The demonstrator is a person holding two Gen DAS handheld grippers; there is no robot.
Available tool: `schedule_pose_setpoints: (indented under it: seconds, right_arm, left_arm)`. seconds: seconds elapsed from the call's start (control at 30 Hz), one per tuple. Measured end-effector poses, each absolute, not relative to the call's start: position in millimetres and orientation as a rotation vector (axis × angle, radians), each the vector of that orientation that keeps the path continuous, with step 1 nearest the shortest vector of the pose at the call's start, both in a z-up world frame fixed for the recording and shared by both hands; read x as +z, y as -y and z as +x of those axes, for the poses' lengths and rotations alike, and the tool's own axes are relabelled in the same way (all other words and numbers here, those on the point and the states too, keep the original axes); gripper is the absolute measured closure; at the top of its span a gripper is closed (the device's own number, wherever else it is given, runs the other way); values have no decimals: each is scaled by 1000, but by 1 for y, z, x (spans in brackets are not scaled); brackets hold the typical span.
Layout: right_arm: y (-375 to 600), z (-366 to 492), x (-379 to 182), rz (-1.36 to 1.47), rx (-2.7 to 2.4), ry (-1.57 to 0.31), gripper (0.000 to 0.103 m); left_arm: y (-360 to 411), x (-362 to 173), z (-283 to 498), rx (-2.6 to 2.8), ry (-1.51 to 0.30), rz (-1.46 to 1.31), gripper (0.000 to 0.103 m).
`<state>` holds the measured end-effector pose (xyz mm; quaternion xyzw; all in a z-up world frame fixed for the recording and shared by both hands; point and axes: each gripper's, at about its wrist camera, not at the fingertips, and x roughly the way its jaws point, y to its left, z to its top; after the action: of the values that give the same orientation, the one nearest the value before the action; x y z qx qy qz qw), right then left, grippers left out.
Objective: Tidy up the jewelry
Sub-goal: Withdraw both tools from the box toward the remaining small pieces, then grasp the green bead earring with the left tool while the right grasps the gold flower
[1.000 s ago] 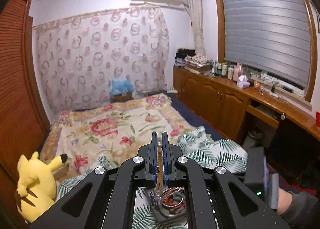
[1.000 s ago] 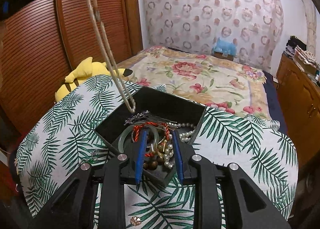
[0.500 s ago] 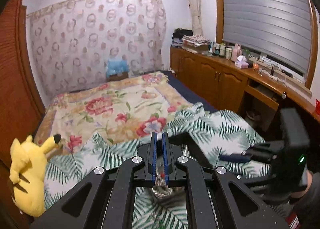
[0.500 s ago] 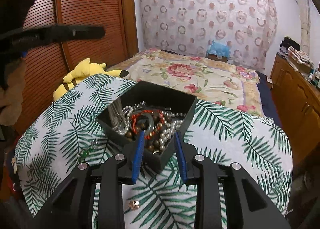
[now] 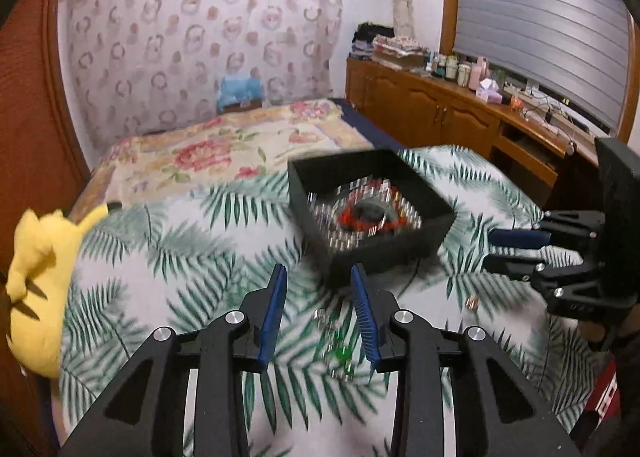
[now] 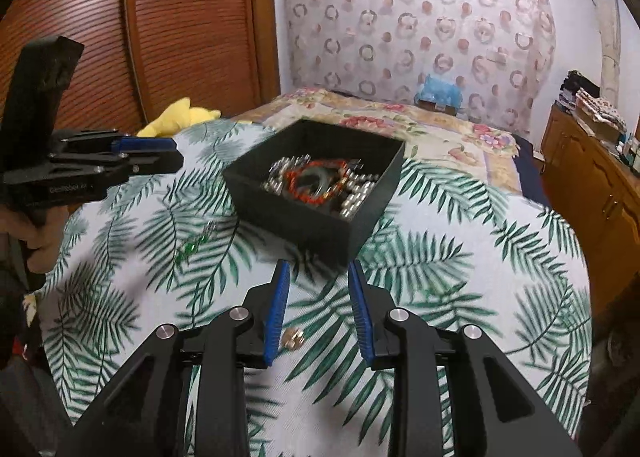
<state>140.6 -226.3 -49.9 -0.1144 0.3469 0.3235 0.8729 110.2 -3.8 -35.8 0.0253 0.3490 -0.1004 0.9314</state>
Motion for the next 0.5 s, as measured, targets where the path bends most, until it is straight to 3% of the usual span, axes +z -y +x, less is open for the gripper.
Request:
schedule_pose_setpoints:
  seconds: [0.5]
  right_arm:
    - [212,130,-82,-337,687,-823,70]
  left_arm:
    - [12,-79,99,-226,-824,64,70]
